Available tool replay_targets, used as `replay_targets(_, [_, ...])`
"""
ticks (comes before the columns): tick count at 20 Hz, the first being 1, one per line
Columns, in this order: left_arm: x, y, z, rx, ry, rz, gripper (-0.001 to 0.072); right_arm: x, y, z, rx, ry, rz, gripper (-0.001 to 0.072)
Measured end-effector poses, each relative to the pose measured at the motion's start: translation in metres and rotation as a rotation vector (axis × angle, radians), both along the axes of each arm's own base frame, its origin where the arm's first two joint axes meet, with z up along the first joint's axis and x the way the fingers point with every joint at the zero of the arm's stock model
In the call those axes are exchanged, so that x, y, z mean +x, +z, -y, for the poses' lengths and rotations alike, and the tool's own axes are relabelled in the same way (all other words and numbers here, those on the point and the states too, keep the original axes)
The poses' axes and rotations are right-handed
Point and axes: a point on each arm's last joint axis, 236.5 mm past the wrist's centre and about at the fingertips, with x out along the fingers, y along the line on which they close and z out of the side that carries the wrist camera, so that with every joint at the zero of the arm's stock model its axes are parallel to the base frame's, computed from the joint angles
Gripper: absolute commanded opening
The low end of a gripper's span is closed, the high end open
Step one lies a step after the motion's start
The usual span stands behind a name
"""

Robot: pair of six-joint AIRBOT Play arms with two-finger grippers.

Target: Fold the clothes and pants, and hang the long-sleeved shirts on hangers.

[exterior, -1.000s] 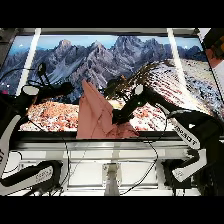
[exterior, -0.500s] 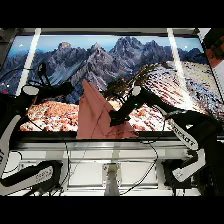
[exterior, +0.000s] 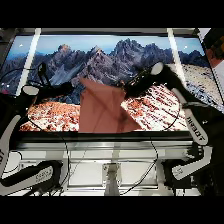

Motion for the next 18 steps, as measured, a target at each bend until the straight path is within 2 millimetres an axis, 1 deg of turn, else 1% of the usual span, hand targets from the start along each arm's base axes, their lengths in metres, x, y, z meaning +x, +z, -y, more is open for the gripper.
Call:
replay_targets(1, [0.000,0.000,0.001,0.000,-0.002,0.000,0.0012,0.028,0.005,0.019,-0.016,-0.071,0.076,0.0018])
replay_targets(2, [-0.001,0.000,0.003,0.000,-0.006,0.000,0.0013,0.053,0.010,0.038,-0.030,-0.135,0.147,0.0078])
replay_targets(3, [-0.001,0.000,0.005,0.000,-0.010,0.000,0.0013,0.077,0.017,0.054,-0.037,-0.202,0.221,0.0268])
replay_targets(4, [-0.002,0.000,0.007,0.000,-0.015,0.000,0.0029,0.100,0.024,0.071,-0.044,-0.267,0.299,0.0480])
replay_targets(5, [-0.002,0.000,0.009,0.000,-0.020,0.000,0.0029,0.118,0.032,0.086,-0.051,-0.317,0.361,0.0608])
replay_targets(6, [-0.003,0.000,0.011,0.000,-0.024,0.000,0.0025,0.134,0.042,0.100,-0.052,-0.365,0.420,0.0615])
replay_targets(7, [-0.003,0.000,0.012,-0.001,-0.028,0.000,0.0024,0.145,0.050,0.111,-0.056,-0.397,0.462,0.0607])
replay_targets(8, [-0.004,0.000,0.014,-0.001,-0.032,-0.002,0.0012,0.151,0.056,0.119,-0.059,-0.415,0.485,0.0393])
replay_targets(9, [-0.005,-0.001,0.016,-0.002,-0.038,-0.005,0.0011,0.155,0.063,0.126,-0.062,-0.425,0.501,0.0004])
replay_targets(11, [-0.009,-0.003,0.019,-0.002,-0.058,-0.017,0.0010,0.151,0.069,0.135,-0.074,-0.409,0.484,0.0014])
replay_targets(13, [-0.017,-0.010,0.019,0.030,-0.091,-0.037,0.0010,0.134,0.062,0.144,-0.103,-0.352,0.420,0.0013])
replay_targets(14, [-0.023,-0.016,0.017,0.044,-0.103,-0.052,0.0010,0.122,0.054,0.148,-0.116,-0.327,0.373,0.0013])
replay_targets(16, [-0.043,-0.030,0.015,0.060,-0.117,-0.093,0.0009,0.089,0.037,0.152,-0.116,-0.294,0.278,0.0013])
replay_targets(18, [-0.070,-0.044,0.014,0.054,-0.120,-0.137,0.0010,0.048,0.021,0.146,-0.069,-0.290,0.199,0.0013])
